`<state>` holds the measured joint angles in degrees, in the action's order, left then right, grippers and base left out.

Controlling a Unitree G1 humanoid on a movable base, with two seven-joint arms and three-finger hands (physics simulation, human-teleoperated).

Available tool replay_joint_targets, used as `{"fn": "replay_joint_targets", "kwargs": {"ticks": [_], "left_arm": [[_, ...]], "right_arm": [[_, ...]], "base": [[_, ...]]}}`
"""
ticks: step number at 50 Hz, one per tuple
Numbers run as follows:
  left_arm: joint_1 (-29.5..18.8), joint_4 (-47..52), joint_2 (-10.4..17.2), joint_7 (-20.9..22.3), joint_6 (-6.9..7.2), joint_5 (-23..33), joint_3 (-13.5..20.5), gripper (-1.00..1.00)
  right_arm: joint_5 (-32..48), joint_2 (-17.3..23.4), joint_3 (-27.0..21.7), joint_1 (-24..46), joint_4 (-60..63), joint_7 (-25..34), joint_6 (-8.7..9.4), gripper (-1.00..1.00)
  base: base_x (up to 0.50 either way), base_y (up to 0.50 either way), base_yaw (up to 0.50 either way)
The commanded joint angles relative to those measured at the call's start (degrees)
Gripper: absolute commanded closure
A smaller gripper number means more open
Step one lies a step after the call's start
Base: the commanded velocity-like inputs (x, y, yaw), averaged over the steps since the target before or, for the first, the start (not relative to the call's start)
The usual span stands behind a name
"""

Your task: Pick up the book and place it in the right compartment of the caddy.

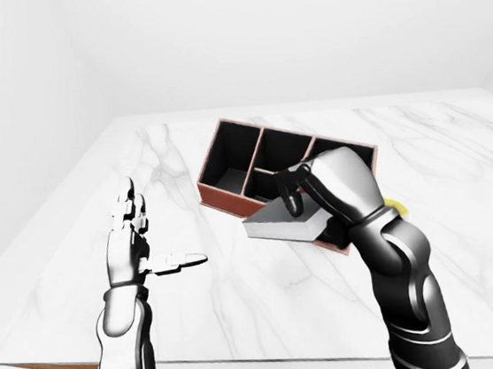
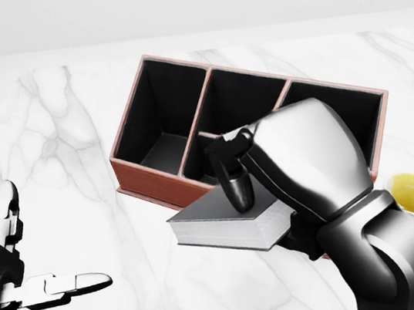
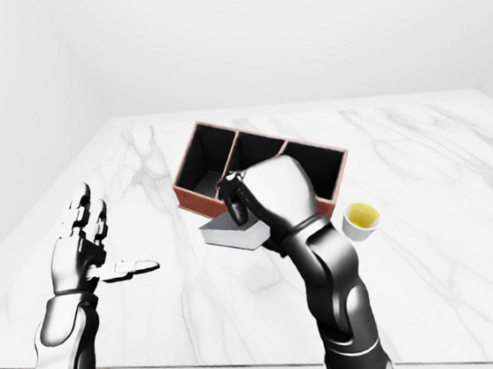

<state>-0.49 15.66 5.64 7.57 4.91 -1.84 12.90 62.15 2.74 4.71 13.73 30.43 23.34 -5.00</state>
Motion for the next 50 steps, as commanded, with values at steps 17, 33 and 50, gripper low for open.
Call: {"fn": "replay_joint_targets", "kwargs": {"ticks": [17,33,50], "left_arm": [[0.2,0.5,0.1,0.3,0.09,-0.5,0.4,-1.0],[-0.1,1.4,0.1,0.3,0.09,-1.2,0.3,-1.0],[0.5,7.2,-0.4,1.0,0.09,-1.4,-0.2,-1.0]], "right_arm": [[-6.4,1.8,-3.9,25.1,1.0,2.5,0.0,1.0],[-9.8,9.2,-6.9,40.9,-6.2,5.0,6.44,1.0],[-2.6,12.9,-7.3,48.4,-19.1,16.7,9.95,1.0]], "base": [[0.0,0.0,0.0],[0.0,0.0,0.0],[0.0,0.0,0.0]]}}
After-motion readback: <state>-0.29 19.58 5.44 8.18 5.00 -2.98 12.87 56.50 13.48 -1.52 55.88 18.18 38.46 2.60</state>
